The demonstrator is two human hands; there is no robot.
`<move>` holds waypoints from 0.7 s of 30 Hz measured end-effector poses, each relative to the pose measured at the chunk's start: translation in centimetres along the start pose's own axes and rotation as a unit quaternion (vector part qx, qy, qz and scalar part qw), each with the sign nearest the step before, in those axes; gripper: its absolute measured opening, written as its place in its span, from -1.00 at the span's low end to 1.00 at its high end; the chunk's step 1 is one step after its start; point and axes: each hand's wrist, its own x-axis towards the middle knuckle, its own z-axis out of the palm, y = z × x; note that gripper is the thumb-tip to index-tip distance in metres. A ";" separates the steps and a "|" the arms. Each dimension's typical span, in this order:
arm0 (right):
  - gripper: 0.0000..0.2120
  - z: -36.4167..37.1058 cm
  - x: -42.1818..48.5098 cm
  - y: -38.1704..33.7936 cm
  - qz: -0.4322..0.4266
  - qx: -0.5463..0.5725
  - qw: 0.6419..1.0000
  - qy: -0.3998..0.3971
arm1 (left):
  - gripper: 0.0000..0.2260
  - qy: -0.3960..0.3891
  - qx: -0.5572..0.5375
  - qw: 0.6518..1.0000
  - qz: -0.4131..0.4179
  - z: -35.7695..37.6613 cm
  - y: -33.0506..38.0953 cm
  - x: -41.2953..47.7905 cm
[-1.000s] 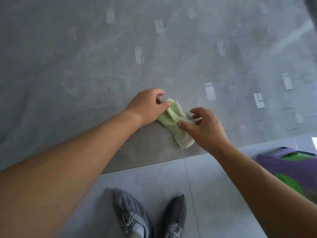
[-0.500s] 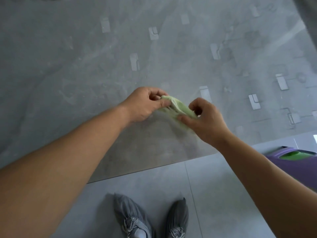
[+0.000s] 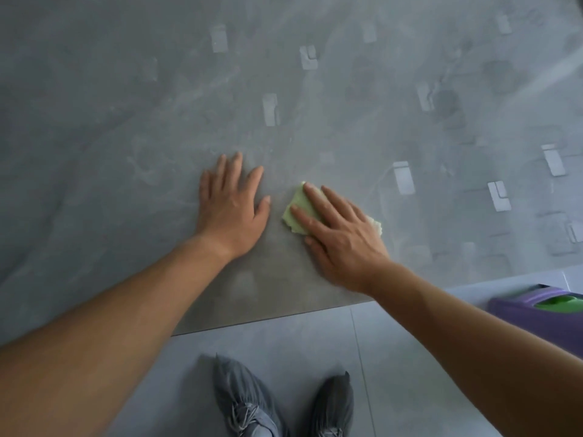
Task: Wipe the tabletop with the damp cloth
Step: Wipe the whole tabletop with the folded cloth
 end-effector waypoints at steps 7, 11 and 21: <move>-0.45 0.5 3.6 1.5 0.073 -0.061 0.995 0.013 | -0.42 0.023 0.004 1.000 -0.007 -0.1 -2.9 1.7; -0.51 -0.8 9.5 2.9 0.216 -0.025 0.976 0.022 | -0.46 0.004 0.025 1.000 -0.010 -0.2 -4.1 2.7; -0.50 -1.2 12.4 4.7 0.149 -0.035 0.988 0.027 | -0.51 0.049 -0.021 0.999 0.001 -1.5 -5.1 4.4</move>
